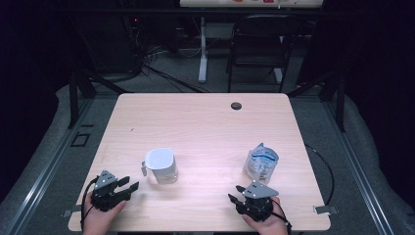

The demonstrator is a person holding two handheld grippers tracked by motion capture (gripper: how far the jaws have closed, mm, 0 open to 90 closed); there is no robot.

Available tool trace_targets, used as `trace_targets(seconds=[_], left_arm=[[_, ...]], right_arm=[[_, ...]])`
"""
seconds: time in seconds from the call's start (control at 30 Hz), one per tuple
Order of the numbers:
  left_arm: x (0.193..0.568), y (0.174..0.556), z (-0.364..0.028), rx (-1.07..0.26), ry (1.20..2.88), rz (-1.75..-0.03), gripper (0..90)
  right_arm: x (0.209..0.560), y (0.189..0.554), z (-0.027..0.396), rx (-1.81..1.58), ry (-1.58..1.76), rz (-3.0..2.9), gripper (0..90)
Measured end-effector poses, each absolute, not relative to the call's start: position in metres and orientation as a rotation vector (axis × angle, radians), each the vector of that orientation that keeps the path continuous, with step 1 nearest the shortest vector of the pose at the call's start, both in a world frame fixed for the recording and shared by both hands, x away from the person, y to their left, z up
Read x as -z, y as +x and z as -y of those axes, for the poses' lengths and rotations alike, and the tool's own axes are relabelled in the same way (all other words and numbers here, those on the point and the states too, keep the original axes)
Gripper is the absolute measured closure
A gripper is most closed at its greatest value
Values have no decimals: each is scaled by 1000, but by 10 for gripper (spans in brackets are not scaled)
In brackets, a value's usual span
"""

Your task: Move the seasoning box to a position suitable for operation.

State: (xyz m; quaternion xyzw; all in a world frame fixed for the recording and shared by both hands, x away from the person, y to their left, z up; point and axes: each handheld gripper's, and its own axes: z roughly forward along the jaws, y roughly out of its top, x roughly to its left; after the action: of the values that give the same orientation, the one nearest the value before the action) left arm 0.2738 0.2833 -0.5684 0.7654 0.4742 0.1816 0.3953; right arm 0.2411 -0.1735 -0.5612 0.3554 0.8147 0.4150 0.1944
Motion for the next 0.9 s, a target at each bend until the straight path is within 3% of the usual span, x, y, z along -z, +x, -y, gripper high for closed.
trace_targets(seconds=[0.27,0.9], left_arm=[[565,271,-280,-473,1906,-1188,486],[561,267,-270,-459,1901,-1130,503]], right_arm=[[563,242,173,-1167,995,-2286,573],[561,238,177,-1183,1007,-2253,563]])
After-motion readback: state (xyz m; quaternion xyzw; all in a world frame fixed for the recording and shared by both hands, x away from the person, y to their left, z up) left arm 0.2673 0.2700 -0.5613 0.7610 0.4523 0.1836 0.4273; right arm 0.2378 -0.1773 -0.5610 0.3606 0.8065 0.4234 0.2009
